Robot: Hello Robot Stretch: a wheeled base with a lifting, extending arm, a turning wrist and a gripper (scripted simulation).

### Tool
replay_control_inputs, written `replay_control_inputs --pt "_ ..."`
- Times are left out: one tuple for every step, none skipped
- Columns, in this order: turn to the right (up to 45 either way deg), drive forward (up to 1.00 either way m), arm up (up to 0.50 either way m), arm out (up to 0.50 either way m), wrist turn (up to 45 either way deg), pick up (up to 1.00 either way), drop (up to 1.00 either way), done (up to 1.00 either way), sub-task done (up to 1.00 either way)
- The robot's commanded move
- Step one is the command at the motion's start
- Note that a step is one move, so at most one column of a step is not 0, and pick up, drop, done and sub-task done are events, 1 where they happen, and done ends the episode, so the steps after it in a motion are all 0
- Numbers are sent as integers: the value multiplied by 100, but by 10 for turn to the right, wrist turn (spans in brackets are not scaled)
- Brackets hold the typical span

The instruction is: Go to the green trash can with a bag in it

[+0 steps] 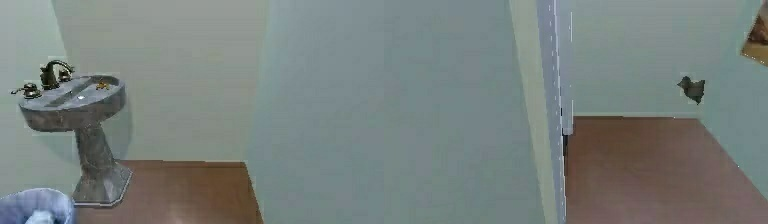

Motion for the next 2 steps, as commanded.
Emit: replay_control_inputs --pt "-450 0 0 0 0 0 0 0 0" --pt "0 0 0 0 0 0 0 100 0"
